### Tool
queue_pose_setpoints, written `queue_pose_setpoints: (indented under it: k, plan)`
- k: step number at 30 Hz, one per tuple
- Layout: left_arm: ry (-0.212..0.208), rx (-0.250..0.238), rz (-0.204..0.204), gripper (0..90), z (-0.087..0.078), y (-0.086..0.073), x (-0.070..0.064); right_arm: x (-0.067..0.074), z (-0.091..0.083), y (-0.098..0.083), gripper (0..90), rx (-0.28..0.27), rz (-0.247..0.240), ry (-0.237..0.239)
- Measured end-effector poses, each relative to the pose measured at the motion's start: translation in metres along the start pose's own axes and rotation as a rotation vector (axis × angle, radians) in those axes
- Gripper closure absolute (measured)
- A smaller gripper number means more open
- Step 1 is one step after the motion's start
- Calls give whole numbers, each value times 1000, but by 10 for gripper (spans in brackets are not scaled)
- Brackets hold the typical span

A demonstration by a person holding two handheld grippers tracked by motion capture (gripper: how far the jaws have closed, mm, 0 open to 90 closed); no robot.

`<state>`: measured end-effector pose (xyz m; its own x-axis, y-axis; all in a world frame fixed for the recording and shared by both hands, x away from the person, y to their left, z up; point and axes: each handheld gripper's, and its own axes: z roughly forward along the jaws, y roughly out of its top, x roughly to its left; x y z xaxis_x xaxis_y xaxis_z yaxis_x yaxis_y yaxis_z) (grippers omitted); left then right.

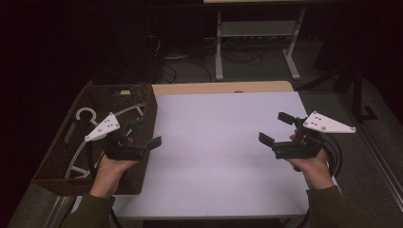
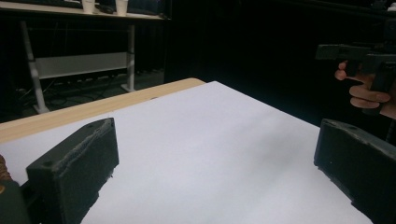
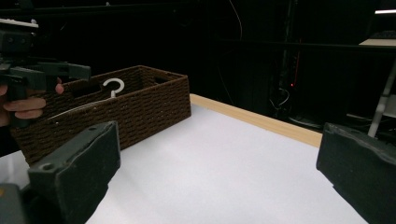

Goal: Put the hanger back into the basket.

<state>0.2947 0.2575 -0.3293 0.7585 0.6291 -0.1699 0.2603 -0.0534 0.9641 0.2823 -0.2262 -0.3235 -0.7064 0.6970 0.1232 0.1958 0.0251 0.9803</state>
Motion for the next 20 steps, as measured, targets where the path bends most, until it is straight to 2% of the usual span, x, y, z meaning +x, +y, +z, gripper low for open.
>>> queue_pose_setpoints:
  k: [20]
  plan:
    - [-8, 3, 3, 0, 1, -1, 1, 2, 3, 3, 0, 6, -22, 8]
